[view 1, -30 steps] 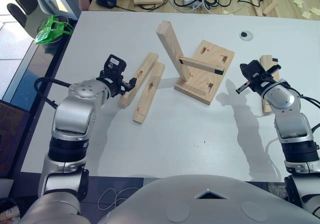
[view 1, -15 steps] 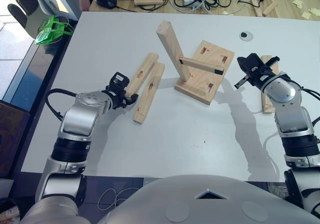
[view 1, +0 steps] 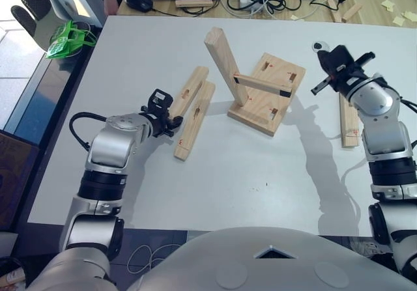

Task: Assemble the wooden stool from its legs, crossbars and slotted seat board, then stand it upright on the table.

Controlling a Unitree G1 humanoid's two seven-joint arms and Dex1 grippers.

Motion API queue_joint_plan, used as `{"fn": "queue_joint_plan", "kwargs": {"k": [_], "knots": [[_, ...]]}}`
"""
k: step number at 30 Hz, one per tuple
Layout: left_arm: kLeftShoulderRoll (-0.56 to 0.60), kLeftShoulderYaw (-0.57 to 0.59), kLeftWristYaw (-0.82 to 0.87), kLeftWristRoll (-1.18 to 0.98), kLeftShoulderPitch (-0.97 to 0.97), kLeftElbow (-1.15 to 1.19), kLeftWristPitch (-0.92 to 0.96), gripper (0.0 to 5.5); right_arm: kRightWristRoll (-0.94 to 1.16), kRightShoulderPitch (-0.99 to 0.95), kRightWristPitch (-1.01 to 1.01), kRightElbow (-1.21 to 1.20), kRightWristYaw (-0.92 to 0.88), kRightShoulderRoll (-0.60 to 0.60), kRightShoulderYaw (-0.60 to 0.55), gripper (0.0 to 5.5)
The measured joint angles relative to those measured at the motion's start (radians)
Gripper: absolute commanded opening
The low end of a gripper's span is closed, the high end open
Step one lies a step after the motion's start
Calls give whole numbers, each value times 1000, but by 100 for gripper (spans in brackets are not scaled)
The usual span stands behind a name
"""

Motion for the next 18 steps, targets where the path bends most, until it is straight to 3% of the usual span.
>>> {"fn": "queue_joint_plan", "kwargs": {"k": [6, 11, 15, 18], "knots": [[-156, 109, 179, 13, -101, 14, -150, 210, 50, -211, -46, 188, -160, 10, -160, 0], [-207, 169, 265, 36, -184, 34, -369, 210, 309, -390, 111, 233, -45, 35, -278, 86], [-172, 199, 260, 72, -273, 98, -630, 208, 601, -462, 418, 116, 96, 102, -319, 159], [-133, 215, 236, 94, -353, 172, -809, 208, 718, -494, 500, 51, 138, 123, -329, 216]]}}
